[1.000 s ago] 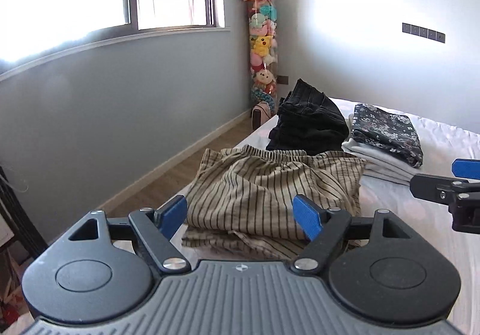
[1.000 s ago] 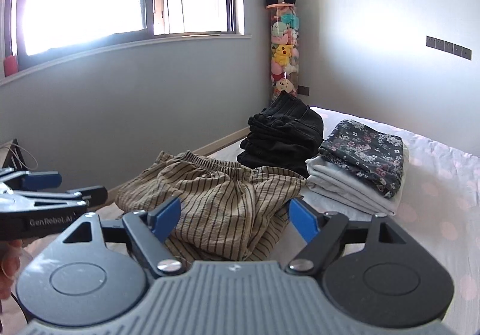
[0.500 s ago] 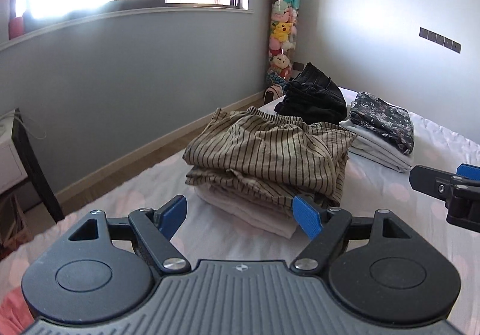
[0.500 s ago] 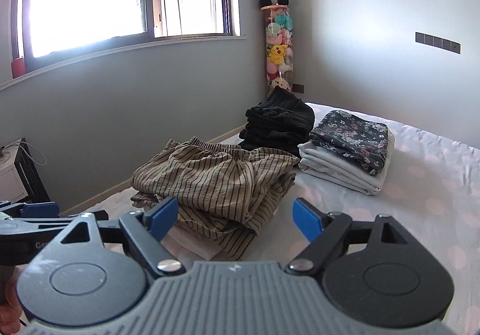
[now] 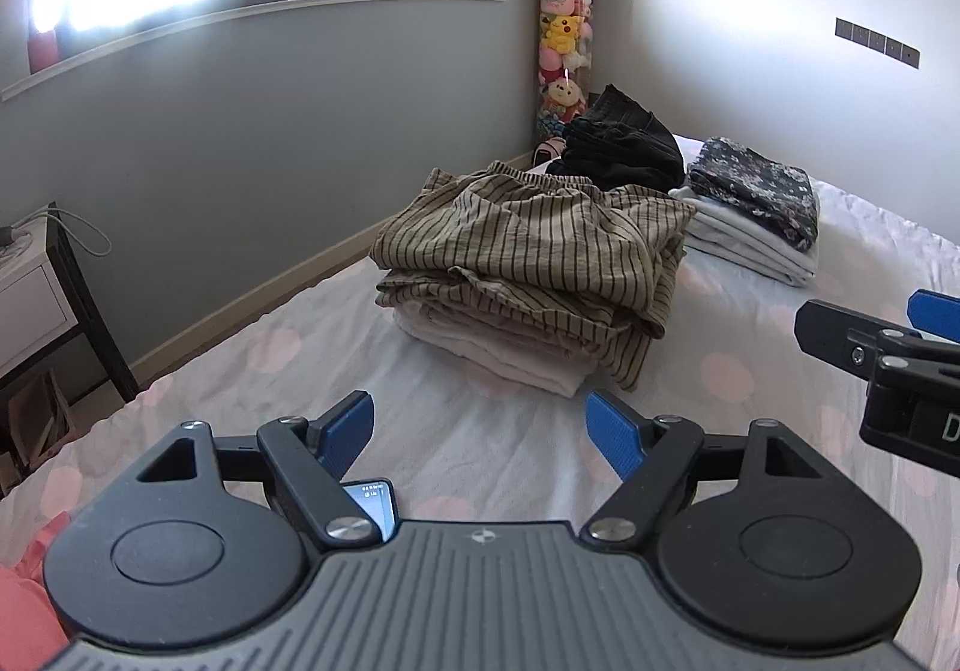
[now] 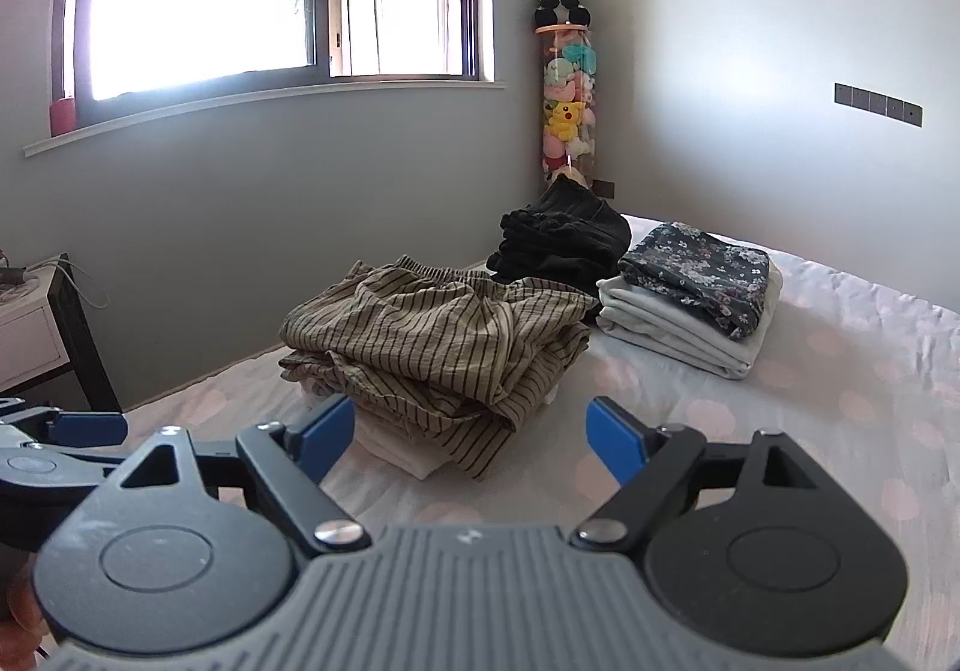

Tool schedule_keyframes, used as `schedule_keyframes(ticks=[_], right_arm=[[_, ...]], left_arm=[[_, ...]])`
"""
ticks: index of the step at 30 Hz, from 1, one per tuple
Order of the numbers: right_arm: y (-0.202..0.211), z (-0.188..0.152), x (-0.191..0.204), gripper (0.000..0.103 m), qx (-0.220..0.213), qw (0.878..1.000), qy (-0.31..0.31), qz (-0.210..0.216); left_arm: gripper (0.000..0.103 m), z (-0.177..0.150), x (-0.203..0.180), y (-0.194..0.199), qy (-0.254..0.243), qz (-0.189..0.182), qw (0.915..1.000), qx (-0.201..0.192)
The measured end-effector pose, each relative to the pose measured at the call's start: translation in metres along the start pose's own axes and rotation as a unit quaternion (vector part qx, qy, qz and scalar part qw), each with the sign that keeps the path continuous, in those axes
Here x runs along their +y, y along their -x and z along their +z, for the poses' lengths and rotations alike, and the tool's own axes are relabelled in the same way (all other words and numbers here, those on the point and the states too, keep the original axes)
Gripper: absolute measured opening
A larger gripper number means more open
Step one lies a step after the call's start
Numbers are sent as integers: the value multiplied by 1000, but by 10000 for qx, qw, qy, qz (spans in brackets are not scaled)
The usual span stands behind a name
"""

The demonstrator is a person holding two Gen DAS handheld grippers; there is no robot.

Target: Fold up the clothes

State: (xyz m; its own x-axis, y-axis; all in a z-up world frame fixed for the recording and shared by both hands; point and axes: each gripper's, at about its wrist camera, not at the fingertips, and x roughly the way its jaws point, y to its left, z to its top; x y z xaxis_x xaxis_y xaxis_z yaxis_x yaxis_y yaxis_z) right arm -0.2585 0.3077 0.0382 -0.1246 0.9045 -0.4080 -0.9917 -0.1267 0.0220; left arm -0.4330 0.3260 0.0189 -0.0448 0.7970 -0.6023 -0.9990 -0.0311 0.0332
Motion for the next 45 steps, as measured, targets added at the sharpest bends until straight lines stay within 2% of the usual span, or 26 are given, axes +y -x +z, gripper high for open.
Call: schedule_keyframes(ticks=[10, 23, 45], right_arm=[[20, -18, -4, 88, 39, 9999, 101, -91], [38, -25, -11, 89, 12, 9997, 96, -224], [42, -31, -19, 90, 47, 9996, 57, -272]], left_arm=[[92, -14, -13, 15, -96, -98, 9999, 55], [92, -17, -28, 29, -207, -209, 9996, -6], [92, -18, -37, 34, -314, -185, 9993, -34]])
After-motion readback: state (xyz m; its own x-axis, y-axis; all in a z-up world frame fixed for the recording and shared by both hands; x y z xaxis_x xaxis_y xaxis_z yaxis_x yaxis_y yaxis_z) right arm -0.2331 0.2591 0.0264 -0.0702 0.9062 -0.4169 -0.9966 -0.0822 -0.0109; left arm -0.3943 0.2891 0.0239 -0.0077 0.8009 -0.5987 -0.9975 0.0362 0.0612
